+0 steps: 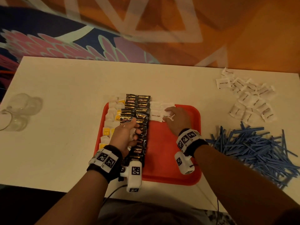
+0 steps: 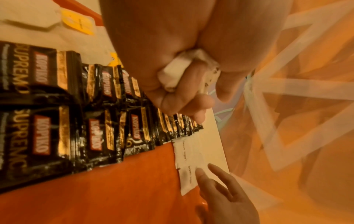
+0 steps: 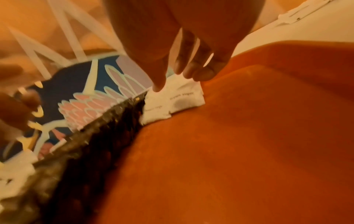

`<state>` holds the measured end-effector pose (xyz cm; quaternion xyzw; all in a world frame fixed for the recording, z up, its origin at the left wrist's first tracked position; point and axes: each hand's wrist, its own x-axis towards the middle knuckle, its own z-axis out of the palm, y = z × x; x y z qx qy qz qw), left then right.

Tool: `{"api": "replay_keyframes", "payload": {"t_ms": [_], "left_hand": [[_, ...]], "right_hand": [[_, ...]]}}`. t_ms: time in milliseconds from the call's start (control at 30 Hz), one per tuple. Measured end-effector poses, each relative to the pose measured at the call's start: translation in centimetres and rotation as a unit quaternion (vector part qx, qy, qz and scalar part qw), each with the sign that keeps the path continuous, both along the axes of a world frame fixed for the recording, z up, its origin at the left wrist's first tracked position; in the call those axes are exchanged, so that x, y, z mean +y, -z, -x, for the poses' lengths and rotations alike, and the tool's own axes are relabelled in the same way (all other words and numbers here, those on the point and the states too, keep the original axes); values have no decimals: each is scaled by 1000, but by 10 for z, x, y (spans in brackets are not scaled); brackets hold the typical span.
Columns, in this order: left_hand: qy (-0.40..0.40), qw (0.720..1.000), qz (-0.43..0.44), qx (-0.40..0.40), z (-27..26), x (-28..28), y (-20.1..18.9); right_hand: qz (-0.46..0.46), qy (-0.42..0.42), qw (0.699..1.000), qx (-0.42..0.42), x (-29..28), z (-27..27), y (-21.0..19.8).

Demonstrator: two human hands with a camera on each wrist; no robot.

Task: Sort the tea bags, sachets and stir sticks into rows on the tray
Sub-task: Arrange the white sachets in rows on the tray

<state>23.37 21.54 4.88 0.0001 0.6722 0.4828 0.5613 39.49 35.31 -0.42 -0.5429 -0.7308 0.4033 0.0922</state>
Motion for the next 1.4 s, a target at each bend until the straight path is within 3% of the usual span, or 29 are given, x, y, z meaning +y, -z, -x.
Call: {"api": "replay_keyframes", "payload": {"t_ms": [100,200,367,533,800,933,1100,1300,1400], "left_hand": [[11,998,-13,-65,-8,7,-7],[37,995,-25,-94,-17,14,-15],[82,986,-49,-137,-37,21,-32],[106,980,-83,-148,-46,24,-34],[85,988,-125,-28,-58,16,-43],[64,987,-131,65,-66,17,-49],[14,979,-152,134,-63,25,-51],[137,963,-160,171,-58,25,-54],[112,974,-144,138,-60,22,-48]], "right_hand": [[59,0,995,78,-9,2,-24],[90,-61,986,127,-21,5,-48],[145,-140,970,137,-33,-1,-73],[135,-84,969,189,-43,-15,-85],[176,124,937,276,-41,-26,-102],[179,139,926,303,-45,-30,-112],[202,105,935,272,-50,-35,-111],[197,116,931,284,-39,-33,-110],[189,168,917,309,-37,-28,-108]]}}
